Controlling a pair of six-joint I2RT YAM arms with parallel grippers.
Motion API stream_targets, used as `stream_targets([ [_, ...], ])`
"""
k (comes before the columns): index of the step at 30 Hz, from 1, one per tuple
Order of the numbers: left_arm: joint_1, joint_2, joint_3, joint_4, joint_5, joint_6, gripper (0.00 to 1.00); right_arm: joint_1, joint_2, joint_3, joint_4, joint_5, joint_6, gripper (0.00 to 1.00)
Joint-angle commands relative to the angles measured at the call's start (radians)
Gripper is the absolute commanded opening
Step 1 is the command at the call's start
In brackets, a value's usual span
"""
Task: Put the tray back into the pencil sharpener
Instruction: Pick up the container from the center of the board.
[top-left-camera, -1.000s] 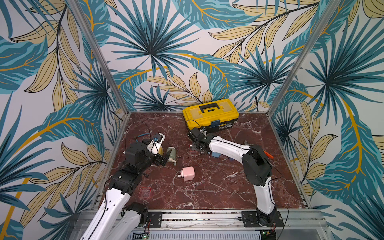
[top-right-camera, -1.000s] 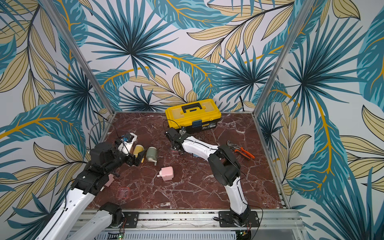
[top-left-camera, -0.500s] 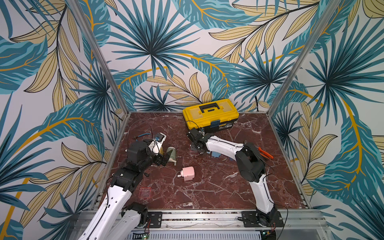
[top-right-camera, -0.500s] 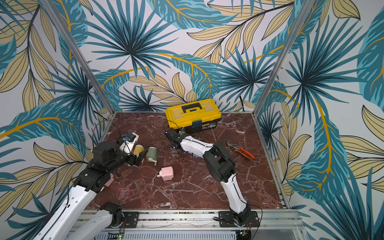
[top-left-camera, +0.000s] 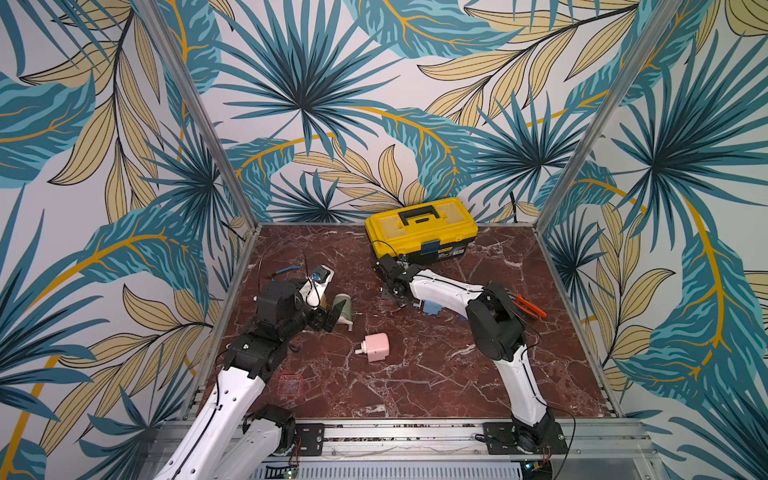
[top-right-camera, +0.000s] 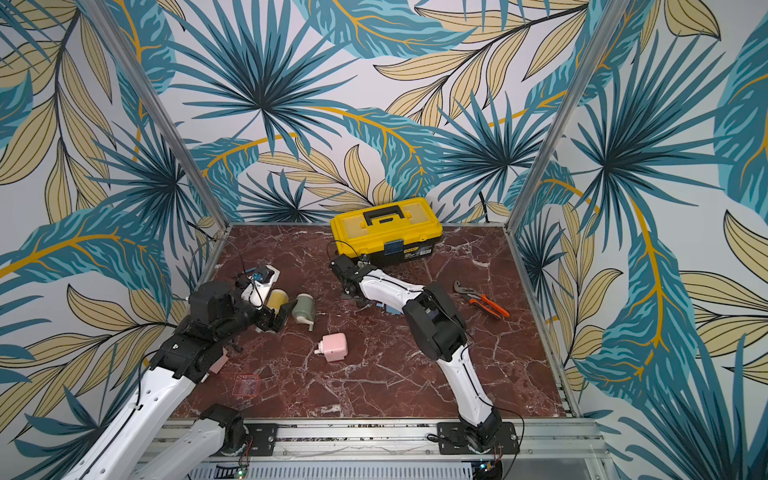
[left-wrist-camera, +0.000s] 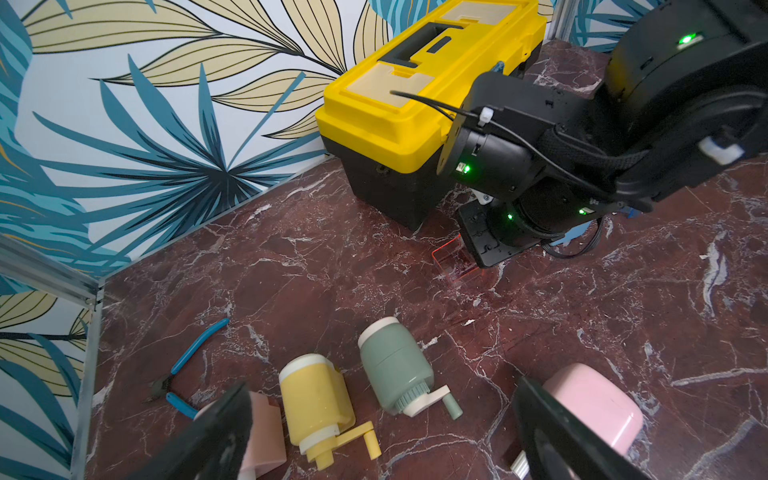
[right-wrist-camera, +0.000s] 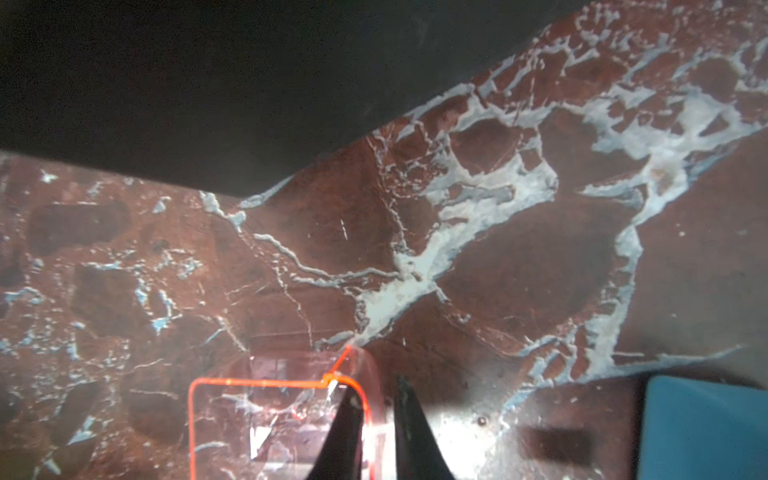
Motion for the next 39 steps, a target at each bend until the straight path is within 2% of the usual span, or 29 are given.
stream_targets([
  [1, 0.008, -0.006, 0.028, -0.009, 0.015, 0.005, 1.0, 0.0, 0.003, 0.007, -0.039, 0.014, -0.021, 0.19],
  [17, 0.007, -0.004, 0.038, -0.019, 0.028, 0.02, 1.0, -0.001, -0.012, -0.003, -0.024, -0.041, -0.053, 0.06],
  [26, 0.007, 0.004, 0.045, -0.026, 0.057, 0.051, 1.0, 0.001, -0.127, -0.06, -0.057, -0.059, -0.107, 0.03],
  [31, 0.007, 0.002, 0.061, -0.027, 0.089, 0.077, 1.0, 0.017, -0.247, -0.159, -0.109, -0.052, -0.157, 0.03],
  [39, 0.007, 0.035, 0.064, -0.031, 0.171, 0.146, 1.0, 0.081, -0.453, -0.412, -0.124, -0.018, -0.209, 0.03],
])
